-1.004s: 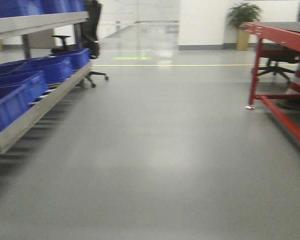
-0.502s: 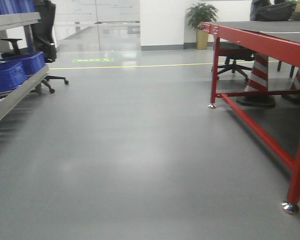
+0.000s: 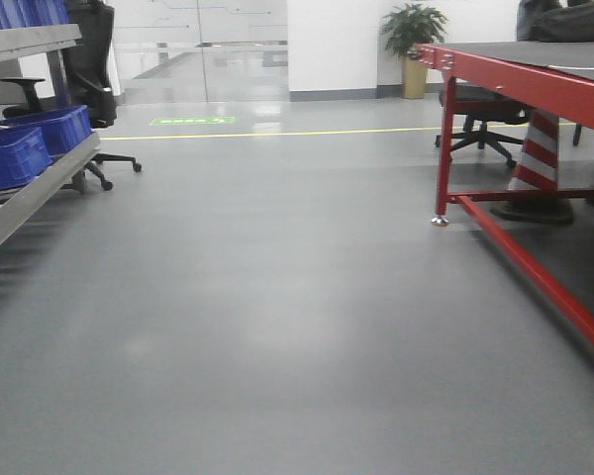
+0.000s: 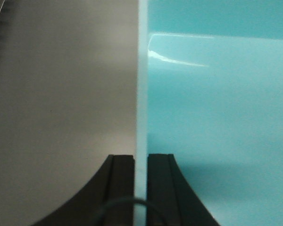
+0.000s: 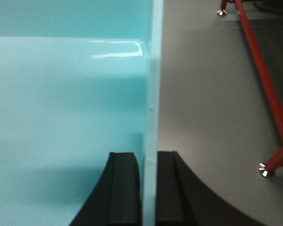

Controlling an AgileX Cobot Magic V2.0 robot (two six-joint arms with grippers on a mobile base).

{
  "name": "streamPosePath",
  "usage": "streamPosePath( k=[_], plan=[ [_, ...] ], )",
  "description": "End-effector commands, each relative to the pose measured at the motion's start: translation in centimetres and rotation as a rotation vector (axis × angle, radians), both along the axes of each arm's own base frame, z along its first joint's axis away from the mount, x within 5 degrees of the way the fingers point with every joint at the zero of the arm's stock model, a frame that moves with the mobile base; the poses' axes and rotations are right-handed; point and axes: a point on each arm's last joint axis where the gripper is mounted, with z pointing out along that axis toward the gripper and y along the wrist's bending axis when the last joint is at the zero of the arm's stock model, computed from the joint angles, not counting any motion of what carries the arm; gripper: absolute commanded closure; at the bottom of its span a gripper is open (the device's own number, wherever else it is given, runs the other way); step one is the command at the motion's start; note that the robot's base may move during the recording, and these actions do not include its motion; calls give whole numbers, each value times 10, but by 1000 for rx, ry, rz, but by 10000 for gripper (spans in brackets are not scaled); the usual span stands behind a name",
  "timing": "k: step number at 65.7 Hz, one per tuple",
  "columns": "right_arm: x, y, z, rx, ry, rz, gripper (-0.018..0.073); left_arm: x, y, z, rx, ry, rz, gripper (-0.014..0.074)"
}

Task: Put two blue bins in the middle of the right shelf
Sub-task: 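Drive the base across the floor to the other bin shelf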

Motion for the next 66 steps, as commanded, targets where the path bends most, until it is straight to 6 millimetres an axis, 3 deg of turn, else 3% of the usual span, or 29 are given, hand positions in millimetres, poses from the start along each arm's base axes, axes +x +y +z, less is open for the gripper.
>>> streamPosePath(
  k=[1, 47, 66],
  plan=[
    [-3, -4, 10, -30, -59, -4, 721, -3, 5, 10, 19, -61, 12, 707],
    [1, -1, 18, -7, -162, 26, 721, -3, 5, 10, 19, -61, 12, 707],
    [1, -1, 19, -5, -168, 27, 721, 12, -4, -1, 34, -55, -2, 707]
  ],
)
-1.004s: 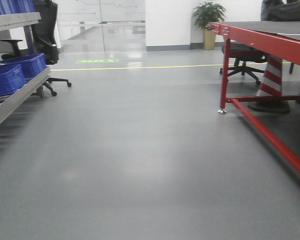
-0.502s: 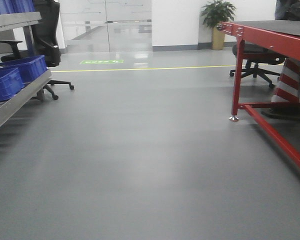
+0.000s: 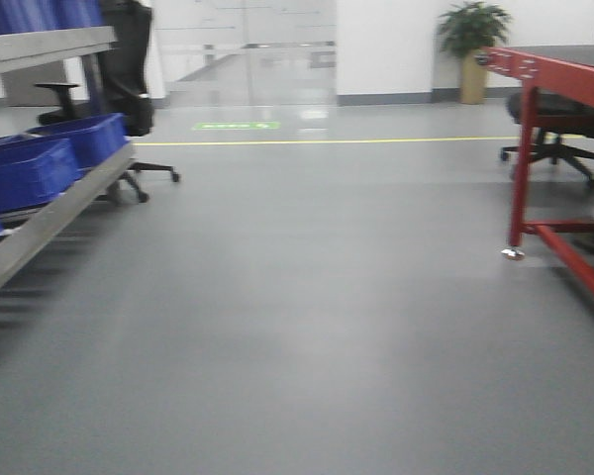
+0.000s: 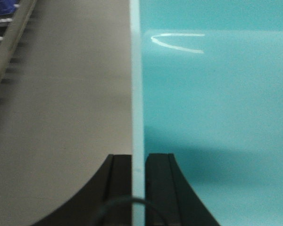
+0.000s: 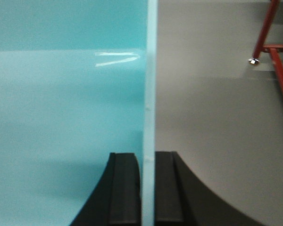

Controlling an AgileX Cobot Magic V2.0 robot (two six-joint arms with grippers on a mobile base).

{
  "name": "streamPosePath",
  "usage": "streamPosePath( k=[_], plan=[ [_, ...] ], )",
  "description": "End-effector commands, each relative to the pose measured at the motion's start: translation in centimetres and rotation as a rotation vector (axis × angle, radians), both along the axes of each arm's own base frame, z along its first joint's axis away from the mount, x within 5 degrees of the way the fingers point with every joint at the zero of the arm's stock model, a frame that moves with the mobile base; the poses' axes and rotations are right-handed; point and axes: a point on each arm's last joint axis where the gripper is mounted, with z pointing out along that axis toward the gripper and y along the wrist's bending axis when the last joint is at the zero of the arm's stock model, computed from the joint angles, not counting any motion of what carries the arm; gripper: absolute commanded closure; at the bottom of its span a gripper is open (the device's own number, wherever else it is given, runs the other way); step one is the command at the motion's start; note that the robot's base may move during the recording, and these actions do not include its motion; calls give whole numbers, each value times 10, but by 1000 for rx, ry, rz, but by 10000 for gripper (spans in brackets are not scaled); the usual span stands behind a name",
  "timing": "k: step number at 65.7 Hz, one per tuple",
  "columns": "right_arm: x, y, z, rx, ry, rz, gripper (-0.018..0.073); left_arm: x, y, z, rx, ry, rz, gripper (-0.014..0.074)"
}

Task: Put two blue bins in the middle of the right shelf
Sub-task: 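Drive the base across the floor to the other bin shelf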

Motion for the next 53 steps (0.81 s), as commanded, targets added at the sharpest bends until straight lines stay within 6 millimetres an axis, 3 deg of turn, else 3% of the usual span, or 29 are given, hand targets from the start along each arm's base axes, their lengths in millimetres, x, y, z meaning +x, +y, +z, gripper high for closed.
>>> streamPosePath(
  k=[1, 29, 53],
  plan=[
    [-3, -1, 12, -2, -84, 15, 721, 7, -2, 0, 27, -41, 0, 707],
    [-3, -1, 13, -2, -85, 15, 721, 40, -22, -25, 55, -53, -48, 707],
    [-3, -1, 13, -2, -85, 15, 721, 46, -26, -30, 58, -57, -59, 707]
  ],
)
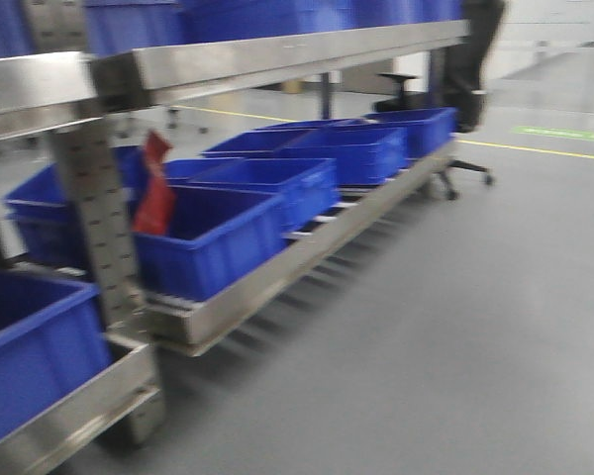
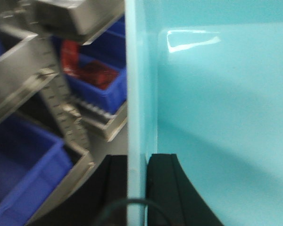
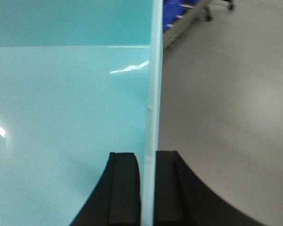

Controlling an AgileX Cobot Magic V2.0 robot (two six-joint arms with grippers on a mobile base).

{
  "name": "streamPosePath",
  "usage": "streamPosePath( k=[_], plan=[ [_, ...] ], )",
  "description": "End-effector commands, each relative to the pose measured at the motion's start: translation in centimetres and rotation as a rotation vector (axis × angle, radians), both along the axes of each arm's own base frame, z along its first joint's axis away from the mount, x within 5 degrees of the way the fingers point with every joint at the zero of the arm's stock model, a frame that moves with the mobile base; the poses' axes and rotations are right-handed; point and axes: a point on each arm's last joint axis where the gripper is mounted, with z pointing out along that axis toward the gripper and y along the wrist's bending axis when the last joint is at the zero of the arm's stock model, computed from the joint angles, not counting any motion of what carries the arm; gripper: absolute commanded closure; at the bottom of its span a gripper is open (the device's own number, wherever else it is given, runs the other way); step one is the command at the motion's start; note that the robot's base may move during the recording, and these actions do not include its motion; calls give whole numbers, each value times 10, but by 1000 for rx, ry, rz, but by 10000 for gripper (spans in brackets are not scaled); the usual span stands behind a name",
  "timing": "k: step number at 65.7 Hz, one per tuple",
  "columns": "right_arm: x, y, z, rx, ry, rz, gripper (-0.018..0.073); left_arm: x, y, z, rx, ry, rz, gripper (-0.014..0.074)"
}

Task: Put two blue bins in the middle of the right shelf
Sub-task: 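Drive the base across the floor to the other bin shelf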

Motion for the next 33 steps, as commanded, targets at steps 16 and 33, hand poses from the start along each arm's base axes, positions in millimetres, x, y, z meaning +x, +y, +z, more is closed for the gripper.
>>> streamPosePath(
  k=[16, 33],
  plan=[
    [-7, 5, 15, 51, -82, 52, 721, 5, -2, 2, 33, -47, -13, 707],
    [-7, 5, 15, 51, -82, 52, 721, 5, -2, 2, 33, -47, -13, 707]
  ],
)
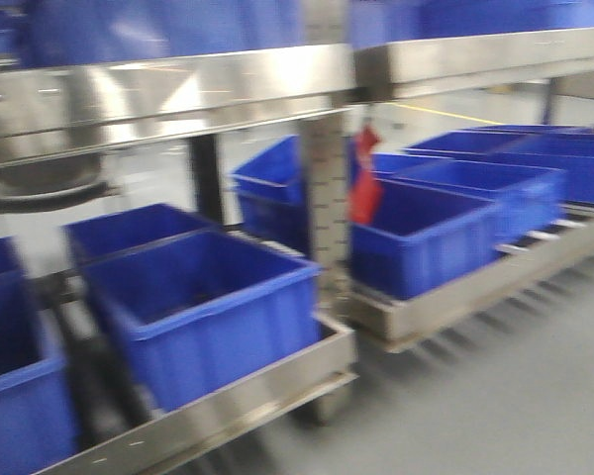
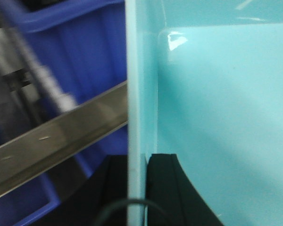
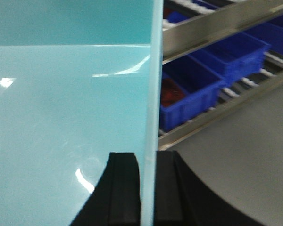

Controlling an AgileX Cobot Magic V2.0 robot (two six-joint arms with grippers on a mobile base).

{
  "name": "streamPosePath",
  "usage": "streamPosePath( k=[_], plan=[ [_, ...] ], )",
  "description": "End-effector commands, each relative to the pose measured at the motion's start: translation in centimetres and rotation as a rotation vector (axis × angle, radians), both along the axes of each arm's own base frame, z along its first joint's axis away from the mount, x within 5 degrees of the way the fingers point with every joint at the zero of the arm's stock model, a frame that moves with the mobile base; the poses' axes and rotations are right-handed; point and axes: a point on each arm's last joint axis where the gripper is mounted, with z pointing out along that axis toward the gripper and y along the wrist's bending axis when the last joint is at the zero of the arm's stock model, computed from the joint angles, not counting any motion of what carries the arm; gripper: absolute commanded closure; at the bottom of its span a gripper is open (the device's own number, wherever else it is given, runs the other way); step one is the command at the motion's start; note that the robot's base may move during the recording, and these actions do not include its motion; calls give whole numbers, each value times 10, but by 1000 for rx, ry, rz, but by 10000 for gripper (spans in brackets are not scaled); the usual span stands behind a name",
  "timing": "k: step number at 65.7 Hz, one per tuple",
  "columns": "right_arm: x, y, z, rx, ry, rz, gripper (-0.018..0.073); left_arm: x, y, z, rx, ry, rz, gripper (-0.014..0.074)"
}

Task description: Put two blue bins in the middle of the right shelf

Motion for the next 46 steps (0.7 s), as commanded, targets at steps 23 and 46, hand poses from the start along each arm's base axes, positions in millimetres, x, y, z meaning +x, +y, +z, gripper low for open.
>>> streamPosePath(
  k=[23, 46],
  plan=[
    [-7, 5, 15, 52, -87, 54, 721, 4, -2, 2, 33, -45, -11, 707],
    [-7, 5, 15, 52, -87, 54, 721, 4, -2, 2, 33, -45, -11, 707]
  ],
)
